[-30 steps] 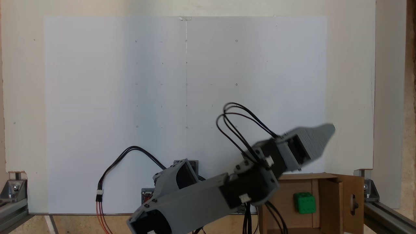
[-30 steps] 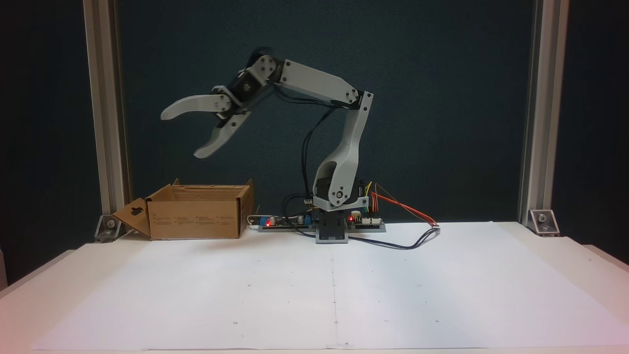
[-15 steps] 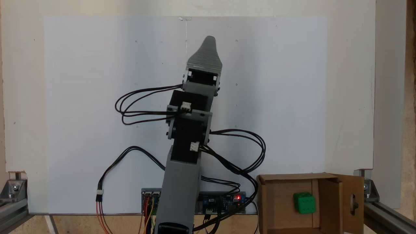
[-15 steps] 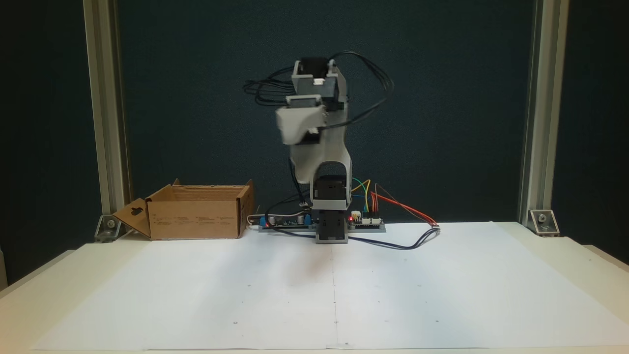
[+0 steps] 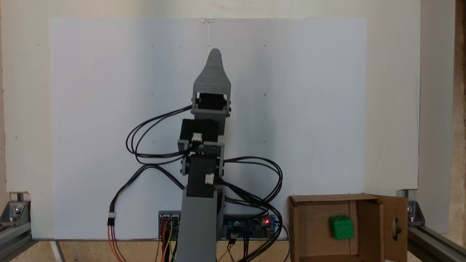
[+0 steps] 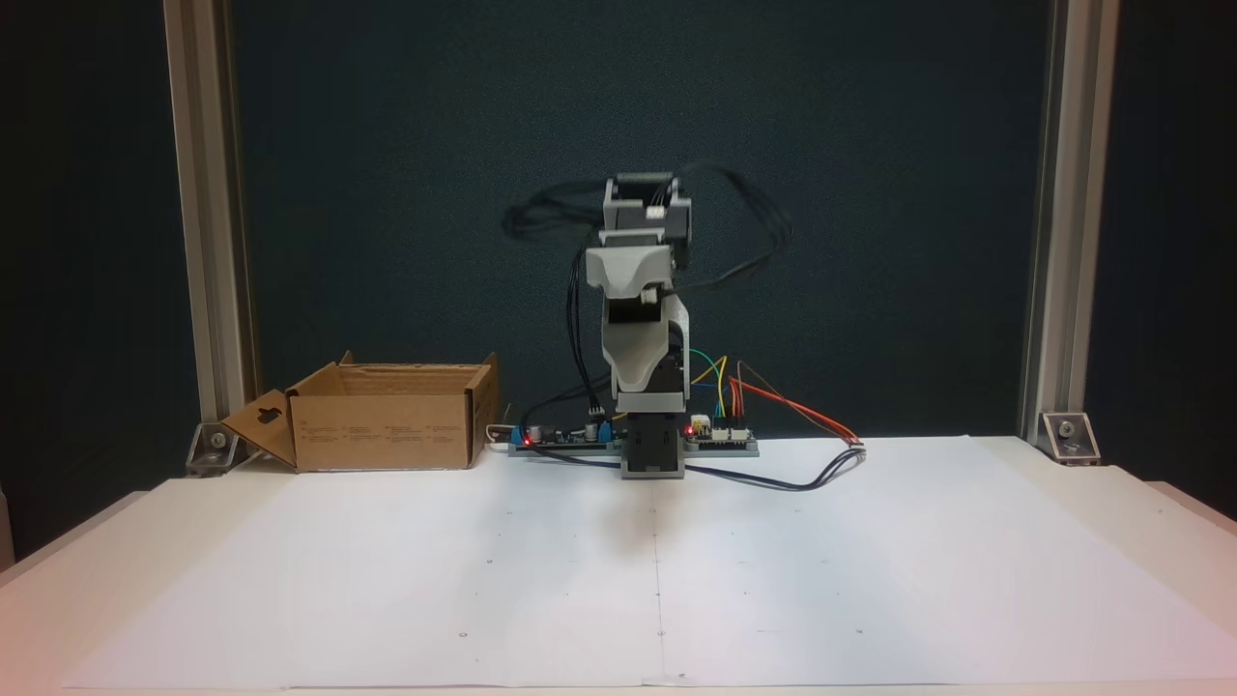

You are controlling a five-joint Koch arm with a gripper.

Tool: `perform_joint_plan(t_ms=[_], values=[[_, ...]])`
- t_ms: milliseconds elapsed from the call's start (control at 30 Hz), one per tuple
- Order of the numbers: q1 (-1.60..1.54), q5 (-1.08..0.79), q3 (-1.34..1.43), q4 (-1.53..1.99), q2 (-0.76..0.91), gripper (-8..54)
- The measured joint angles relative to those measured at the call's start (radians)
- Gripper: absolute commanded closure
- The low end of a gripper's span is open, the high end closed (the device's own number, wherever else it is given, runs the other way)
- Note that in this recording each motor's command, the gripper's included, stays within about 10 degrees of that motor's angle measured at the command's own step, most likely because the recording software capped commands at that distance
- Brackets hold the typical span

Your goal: Grasp a green dice and put it in the bin.

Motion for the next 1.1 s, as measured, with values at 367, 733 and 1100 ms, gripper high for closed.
perform_joint_plan(t_ms=[367, 733, 1100], values=[[-0.003, 0.0, 0.431, -0.466, 0.133, -0.3], [-0.006, 0.0, 0.75, -0.916, 0.133, 1.2], [-0.008, 0.0, 0.907, -1.328, 0.133, 1.5]])
